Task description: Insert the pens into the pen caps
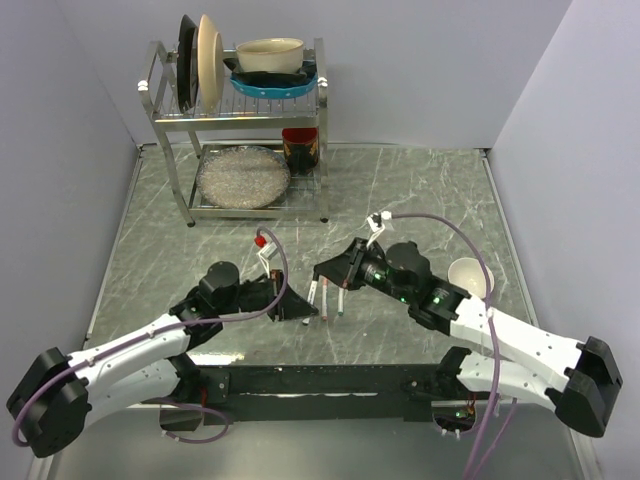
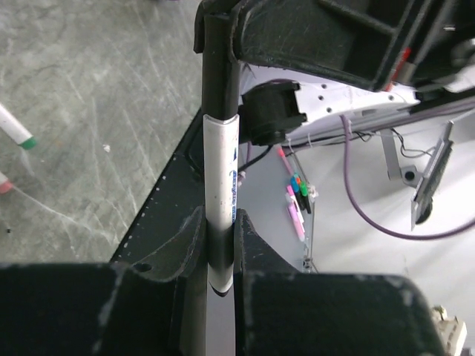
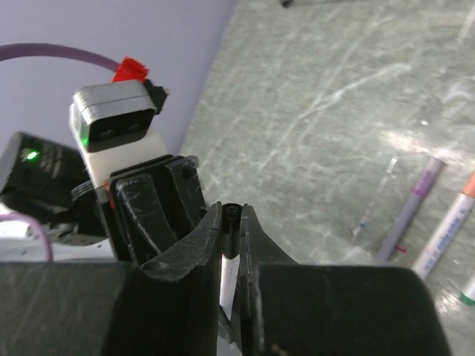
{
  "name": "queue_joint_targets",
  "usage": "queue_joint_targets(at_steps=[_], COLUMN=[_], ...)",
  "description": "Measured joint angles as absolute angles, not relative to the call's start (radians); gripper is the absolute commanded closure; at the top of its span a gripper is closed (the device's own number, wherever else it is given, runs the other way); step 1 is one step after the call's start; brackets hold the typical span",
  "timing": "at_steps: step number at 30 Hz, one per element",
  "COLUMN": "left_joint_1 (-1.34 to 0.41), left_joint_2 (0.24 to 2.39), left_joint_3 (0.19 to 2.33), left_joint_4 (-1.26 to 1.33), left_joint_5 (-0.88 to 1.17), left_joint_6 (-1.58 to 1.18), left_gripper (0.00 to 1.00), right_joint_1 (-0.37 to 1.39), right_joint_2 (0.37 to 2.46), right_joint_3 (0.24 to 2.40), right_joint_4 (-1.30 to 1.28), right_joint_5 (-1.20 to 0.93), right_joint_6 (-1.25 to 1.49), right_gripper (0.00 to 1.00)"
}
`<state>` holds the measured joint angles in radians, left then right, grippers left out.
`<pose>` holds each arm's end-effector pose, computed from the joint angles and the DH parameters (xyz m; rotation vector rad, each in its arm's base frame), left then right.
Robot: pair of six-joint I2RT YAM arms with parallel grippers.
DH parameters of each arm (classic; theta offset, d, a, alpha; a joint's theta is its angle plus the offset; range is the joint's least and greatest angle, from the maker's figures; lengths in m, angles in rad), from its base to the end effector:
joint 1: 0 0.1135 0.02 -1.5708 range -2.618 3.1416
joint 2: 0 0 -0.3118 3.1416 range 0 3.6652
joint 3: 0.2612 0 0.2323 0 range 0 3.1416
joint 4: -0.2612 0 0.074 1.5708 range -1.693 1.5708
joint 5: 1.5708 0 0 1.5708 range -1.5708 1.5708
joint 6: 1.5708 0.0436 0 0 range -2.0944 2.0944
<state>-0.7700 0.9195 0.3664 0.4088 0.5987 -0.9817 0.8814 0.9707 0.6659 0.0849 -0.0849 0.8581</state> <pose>0.0994 -0.1306 0.2788 0.3180 2.0340 -1.7149 0.1184 0.1494 0.3351 -0.0910 1.9924 1.2750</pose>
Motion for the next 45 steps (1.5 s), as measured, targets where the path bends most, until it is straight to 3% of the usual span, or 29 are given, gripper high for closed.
queue_joint_targets(at_steps=[6, 9, 19, 25, 33, 42, 43, 45], left_joint_1=[-0.77, -0.758, -0.754, -0.754, -0.754, -0.754, -0.754, -0.754], left_joint_2=[0.842, 0.802, 0.689, 0.682, 0.662, 0.649, 0.647, 0.645], left_joint_3=[0.379, 0.434, 0.537, 0.537, 0.537, 0.537, 0.537, 0.537], left_joint_4=[0.388, 0.358, 0.248, 0.208, 0.197, 0.196, 0.196, 0.196], left_joint_5=[0.608, 0.595, 0.591, 0.607, 0.621, 0.631, 0.631, 0.631], left_joint_6=[-0.94, -0.894, -0.765, -0.748, -0.741, -0.74, -0.74, -0.74], left_gripper=[0.99, 0.99, 0.99, 0.99, 0.99, 0.99, 0.99, 0.99], right_joint_1=[0.888, 0.9, 0.904, 0.915, 0.931, 0.974, 0.979, 0.987], right_joint_2=[0.881, 0.871, 0.902, 0.933, 1.057, 1.104, 1.104, 1.104], right_joint_3=[0.587, 0.609, 0.867, 0.962, 1.121, 1.146, 1.146, 1.146], right_joint_4=[0.207, 0.179, 0.072, 0.022, -0.096, -0.141, -0.143, -0.142], right_joint_5=[-0.137, -0.155, -0.199, -0.214, -0.188, -0.168, -0.165, -0.161], right_joint_6=[0.891, 0.892, 0.818, 0.778, 0.715, 0.69, 0.69, 0.69], right_gripper=[0.44, 0.32, 0.23, 0.26, 0.36, 0.49, 0.51, 0.66])
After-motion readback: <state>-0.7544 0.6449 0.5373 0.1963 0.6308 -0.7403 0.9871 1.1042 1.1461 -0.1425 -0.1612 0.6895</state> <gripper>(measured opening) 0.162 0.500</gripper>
